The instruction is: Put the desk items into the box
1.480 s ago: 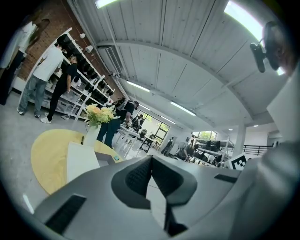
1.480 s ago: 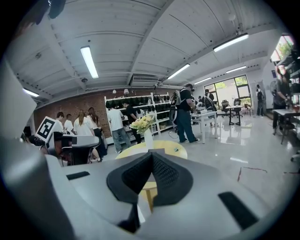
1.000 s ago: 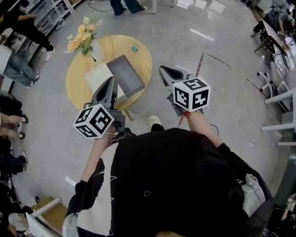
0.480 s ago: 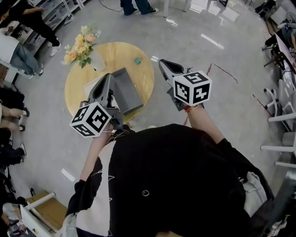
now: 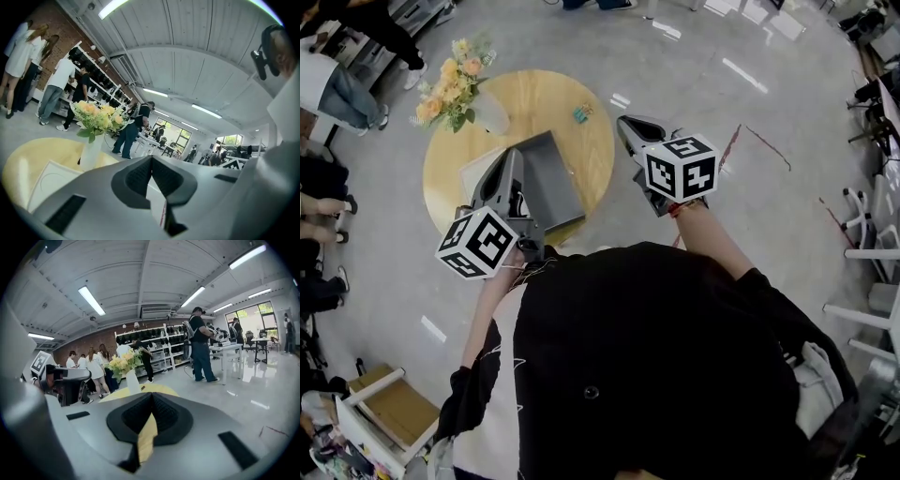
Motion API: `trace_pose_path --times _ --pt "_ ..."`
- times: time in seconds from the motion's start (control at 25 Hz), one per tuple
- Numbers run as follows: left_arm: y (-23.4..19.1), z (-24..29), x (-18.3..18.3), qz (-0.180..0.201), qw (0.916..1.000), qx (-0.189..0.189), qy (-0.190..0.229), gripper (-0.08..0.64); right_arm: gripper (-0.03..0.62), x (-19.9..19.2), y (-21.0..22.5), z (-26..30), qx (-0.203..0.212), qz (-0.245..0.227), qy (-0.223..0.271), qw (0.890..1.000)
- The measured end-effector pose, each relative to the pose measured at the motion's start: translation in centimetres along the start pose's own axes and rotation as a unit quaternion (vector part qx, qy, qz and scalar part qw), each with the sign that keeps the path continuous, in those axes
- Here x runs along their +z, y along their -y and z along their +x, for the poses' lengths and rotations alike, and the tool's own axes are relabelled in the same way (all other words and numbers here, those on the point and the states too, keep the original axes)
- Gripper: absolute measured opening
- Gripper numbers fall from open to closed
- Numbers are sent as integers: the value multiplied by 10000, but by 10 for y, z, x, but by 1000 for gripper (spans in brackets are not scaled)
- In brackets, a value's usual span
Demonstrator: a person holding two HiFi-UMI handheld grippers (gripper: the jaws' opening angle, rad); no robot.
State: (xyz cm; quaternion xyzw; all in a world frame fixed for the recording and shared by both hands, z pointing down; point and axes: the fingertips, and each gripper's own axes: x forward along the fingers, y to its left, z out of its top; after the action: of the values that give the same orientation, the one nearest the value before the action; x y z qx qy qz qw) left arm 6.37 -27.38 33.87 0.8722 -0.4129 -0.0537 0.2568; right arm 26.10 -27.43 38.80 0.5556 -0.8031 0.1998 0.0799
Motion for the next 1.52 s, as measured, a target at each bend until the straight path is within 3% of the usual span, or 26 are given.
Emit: trace_pose_path --times 0.2,0.36,0.6,0.8,1.04,1.16,1.32,1.52 --pt "-13 0 -3 -53 9997 217 -18 9 5 -47 19 28 63 514 -531 9972" --pt "-27 -6 -7 -113 9988 466 -33 10 5 -88 37 47 -5 1147 -961 9887" --pt "-47 -16 -9 -253 9963 818 -12 9 5 -124 56 74 -52 1402 -1472 9791" --pt "-58 -18 -7 -312 9944 1014 -10 9 6 -124 72 101 -164 1550 -1548 9756" --pt "-69 -18 -7 -302 9912 1285 -10 9 10 -104 75 135 108 1532 -1346 9789" --pt "-71 -16 -4 -176 9901 1390 0 9 70 -100 72 149 238 1389 -1390 9802" --pt "-73 -19 -2 -127 9888 1485 -40 9 79 -97 75 163 277 1202 -1453 9817" --pt "-80 -26 -1 -96 9868 1616 -96 10 100 -95 75 182 354 1304 -1467 9799"
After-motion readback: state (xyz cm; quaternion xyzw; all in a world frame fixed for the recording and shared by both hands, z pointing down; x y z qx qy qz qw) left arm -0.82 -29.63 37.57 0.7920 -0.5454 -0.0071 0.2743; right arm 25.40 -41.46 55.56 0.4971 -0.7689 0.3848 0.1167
